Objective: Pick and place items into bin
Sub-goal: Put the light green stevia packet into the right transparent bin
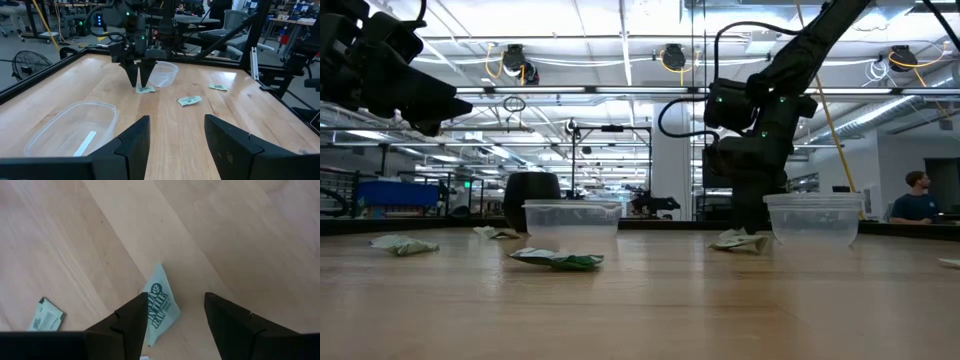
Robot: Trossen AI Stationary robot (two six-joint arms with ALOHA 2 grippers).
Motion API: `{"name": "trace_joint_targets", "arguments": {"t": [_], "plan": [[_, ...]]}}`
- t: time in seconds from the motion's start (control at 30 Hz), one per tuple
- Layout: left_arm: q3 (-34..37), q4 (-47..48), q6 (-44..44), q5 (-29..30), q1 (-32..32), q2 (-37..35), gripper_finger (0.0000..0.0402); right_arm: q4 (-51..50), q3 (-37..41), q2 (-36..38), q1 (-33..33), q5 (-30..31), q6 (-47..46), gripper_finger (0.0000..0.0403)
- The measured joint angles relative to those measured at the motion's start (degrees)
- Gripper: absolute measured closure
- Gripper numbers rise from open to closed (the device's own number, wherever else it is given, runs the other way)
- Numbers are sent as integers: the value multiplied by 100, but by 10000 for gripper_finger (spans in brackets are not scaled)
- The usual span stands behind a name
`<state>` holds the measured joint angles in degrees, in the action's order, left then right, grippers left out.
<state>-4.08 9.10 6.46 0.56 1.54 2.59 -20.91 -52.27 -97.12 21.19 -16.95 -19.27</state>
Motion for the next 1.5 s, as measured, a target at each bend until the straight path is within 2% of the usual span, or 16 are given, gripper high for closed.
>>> {"name": "trace_joint_targets", "arguments": {"t": [0.2, 0.33, 0.6, 0.8, 1.0, 1.17, 1.3, 1.5], "plan": [[0, 0, 0, -1, 0, 0, 210, 88, 11, 17, -22, -68, 31, 238], [0, 2, 0, -1, 0, 0, 210, 126, 15, 10, -22, -65, -5, 271], [0, 4, -2, -1, 0, 0, 210, 279, 24, -4, -37, -135, -19, 389], [0, 5, 0, -1, 0, 0, 211, 485, 22, 212, -35, -130, -83, 400], [0, 7, -2, -1, -1, 1, 210, 493, 24, 960, -117, -46, -124, 402], [0, 7, 0, -1, 0, 0, 211, -114, 22, 1888, -522, 593, -237, 402], [0, 8, 0, -1, 0, 0, 211, -734, 22, 2546, -1139, 1591, -567, 402], [0, 7, 0, -1, -2, 0, 210, -1321, 22, 2849, -1953, 2734, -1304, 402]]}}
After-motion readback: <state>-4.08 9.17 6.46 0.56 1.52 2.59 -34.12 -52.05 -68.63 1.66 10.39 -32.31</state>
